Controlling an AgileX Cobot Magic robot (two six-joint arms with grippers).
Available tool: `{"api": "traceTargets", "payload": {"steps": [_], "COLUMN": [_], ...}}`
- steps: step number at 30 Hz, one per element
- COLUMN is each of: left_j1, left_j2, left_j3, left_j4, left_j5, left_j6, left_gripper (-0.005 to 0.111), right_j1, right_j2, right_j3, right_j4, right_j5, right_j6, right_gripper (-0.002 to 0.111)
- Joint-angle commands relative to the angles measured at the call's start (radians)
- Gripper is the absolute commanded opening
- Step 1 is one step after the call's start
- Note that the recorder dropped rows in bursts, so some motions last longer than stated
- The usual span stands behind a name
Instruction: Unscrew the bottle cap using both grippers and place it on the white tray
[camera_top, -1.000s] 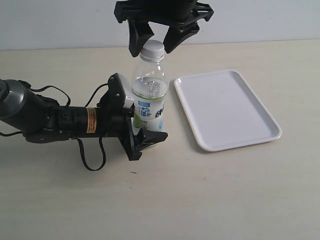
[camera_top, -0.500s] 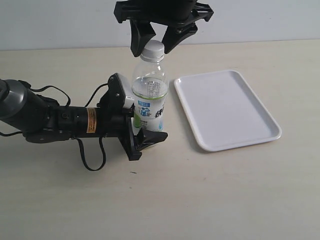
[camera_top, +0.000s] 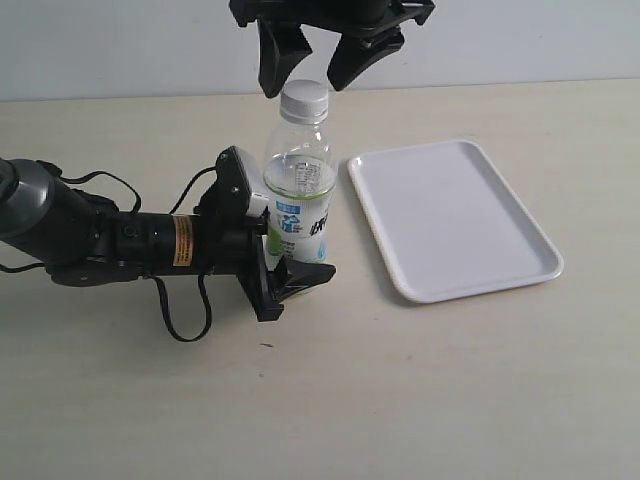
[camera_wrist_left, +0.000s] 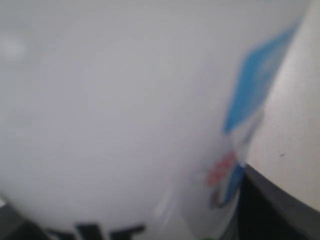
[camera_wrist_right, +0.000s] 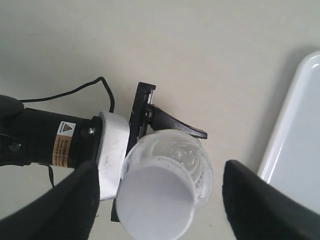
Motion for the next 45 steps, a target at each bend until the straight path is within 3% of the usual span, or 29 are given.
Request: {"api": "traceTargets", "payload": {"steps": [1,17,23,45], "left_j1": [-0.005,-0.005,-0.005,-0.005], "left_j2": [-0.016,-0.016,-0.016,-0.016], "left_j3": [-0.004,-0.004,-0.004,-0.004], "left_j4": [-0.005,-0.005,-0.005,-0.005], "left_j5": [-0.025,-0.025,-0.025,-0.018], "left_j6": [-0.004,-0.004,-0.004,-0.004], "left_gripper": [0.0,0.0,0.0,0.0], "right_j1": [-0.001,-0.001,-0.001,-0.001], "right_j2": [-0.01,-0.041,-0.11,-0.049], "right_j3": [-0.002,-0.002,0.108,0.087], "right_j4": [0.021,-0.016,-0.033,-0.021], "right_j5": [-0.003,-0.003,-0.003,-0.003], "right_j6": [-0.029,-0.029,-0.035,-0.072], "right_gripper": [0.067,0.067,0.067,0.067]}}
